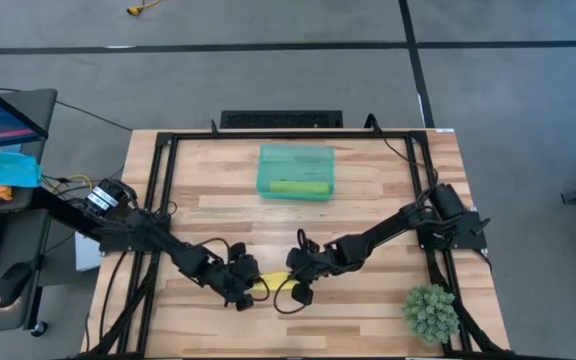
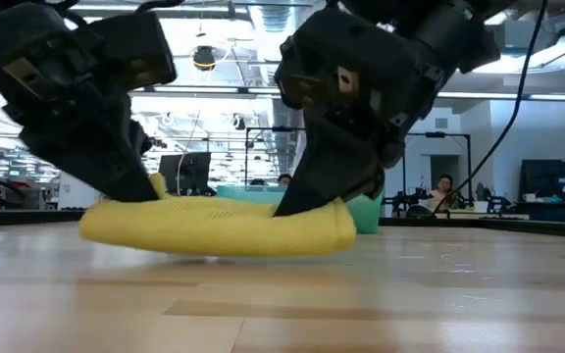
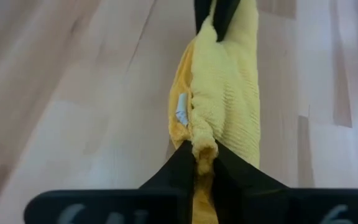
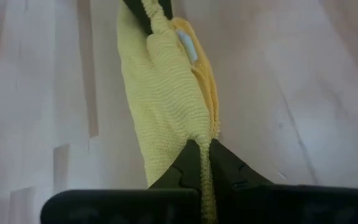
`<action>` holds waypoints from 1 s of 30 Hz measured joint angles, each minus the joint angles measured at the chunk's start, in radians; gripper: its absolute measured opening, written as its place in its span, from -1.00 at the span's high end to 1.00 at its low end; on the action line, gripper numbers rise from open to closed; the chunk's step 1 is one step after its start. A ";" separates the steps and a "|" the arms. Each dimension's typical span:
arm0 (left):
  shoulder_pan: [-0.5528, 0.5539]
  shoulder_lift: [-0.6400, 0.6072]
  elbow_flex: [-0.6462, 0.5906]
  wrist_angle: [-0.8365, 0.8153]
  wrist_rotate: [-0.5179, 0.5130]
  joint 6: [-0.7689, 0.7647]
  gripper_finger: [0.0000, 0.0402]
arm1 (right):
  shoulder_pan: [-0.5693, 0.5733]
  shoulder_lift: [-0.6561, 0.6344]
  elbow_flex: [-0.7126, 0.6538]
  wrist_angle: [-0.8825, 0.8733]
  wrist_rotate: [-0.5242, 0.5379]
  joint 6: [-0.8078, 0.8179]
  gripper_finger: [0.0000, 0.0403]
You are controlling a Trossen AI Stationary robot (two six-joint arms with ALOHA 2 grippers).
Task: Roll microfiber towels into tight, uniform cylinder then place into a basket
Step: Put the rolled yellow microfiber towel into the green bin
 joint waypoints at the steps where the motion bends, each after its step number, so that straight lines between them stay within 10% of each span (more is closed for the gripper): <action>1: 0.007 -0.001 0.006 -0.005 0.000 0.020 0.92 | -0.002 -0.008 0.000 -0.014 0.002 -0.002 0.90; 13: 0.085 -0.128 0.020 -0.149 -0.126 0.193 0.92 | -0.067 -0.077 0.002 -0.099 0.074 -0.080 0.90; 30: 0.473 -0.238 0.021 -0.159 -0.017 0.542 0.92 | -0.313 -0.288 0.005 -0.248 0.076 -0.272 0.90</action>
